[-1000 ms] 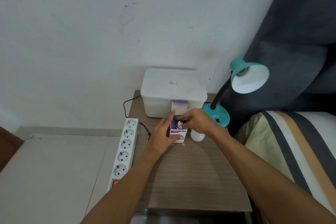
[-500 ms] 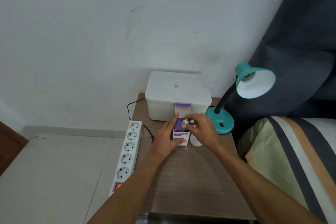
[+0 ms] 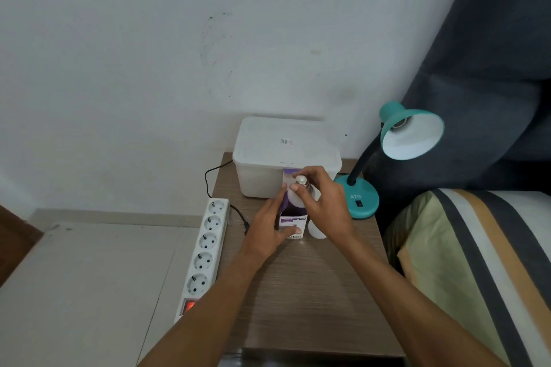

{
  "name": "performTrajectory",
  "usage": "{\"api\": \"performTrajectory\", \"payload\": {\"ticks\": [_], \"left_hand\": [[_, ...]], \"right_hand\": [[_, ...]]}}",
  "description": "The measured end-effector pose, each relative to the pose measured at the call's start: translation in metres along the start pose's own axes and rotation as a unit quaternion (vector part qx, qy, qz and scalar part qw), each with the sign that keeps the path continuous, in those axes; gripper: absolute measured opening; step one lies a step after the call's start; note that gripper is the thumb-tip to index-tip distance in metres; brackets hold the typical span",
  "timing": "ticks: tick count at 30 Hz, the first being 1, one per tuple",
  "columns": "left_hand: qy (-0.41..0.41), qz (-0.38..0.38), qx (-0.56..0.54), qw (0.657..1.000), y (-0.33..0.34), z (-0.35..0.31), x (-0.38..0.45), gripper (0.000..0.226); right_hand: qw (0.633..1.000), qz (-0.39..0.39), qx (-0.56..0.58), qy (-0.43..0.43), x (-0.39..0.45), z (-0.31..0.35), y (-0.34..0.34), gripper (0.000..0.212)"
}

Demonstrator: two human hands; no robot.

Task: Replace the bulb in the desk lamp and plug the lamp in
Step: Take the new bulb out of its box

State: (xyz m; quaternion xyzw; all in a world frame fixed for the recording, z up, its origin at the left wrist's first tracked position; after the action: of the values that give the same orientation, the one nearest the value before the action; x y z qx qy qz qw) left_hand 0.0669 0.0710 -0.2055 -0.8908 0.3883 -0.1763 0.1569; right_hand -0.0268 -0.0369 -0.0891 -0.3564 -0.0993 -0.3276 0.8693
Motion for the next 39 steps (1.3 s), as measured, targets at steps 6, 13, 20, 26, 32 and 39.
{"api": "performTrajectory", "payload": {"ticks": [6,13,20,26,32,39], "left_hand": [[0.0,-0.002,0.012,1.0,0.001,0.002,-0.002,0.11],[0.011,0.001,0.019,1.0,0.002,-0.001,-0.002,0.114],[0.002,-0.004,-0.005,1.0,0.002,0.001,-0.003,0.119],[-0.005,-0.011,-0.005,1.0,0.004,0.006,-0.002,0.123],[0.013,-0.018,-0.004,1.0,0.006,0.007,-0.003,0.117],[-0.004,-0.017,-0.016,1.0,0.007,0.006,-0.007,0.11]], "right_hand": [[0.998,-0.032,-0.043,0.016,0.003,-0.009,-0.007,0.028],[0.987,-0.029,-0.112,0.11,-0.019,-0.046,0.001,0.029],[0.983,0.003,0.018,0.182,-0.014,-0.065,0.017,0.038],[0.977,0.003,0.096,0.191,-0.022,-0.062,0.016,0.022],[0.97,0.017,0.136,0.199,-0.034,-0.072,0.021,0.037],[0.962,0.032,0.174,0.209,-0.044,-0.071,0.021,0.035]]}}
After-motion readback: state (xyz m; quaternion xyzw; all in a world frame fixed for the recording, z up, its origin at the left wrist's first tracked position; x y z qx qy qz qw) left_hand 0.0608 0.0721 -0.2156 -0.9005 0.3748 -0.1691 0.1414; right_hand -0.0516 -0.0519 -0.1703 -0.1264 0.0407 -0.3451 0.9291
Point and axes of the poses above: each hand's wrist, its own x-axis towards the middle knuckle, its own y-axis out of the palm, z = x × y, the point moved 5 cm from there along x, towards the middle knuckle, and after that the axes turned 7 degrees about -x, right-handed, at the moved point
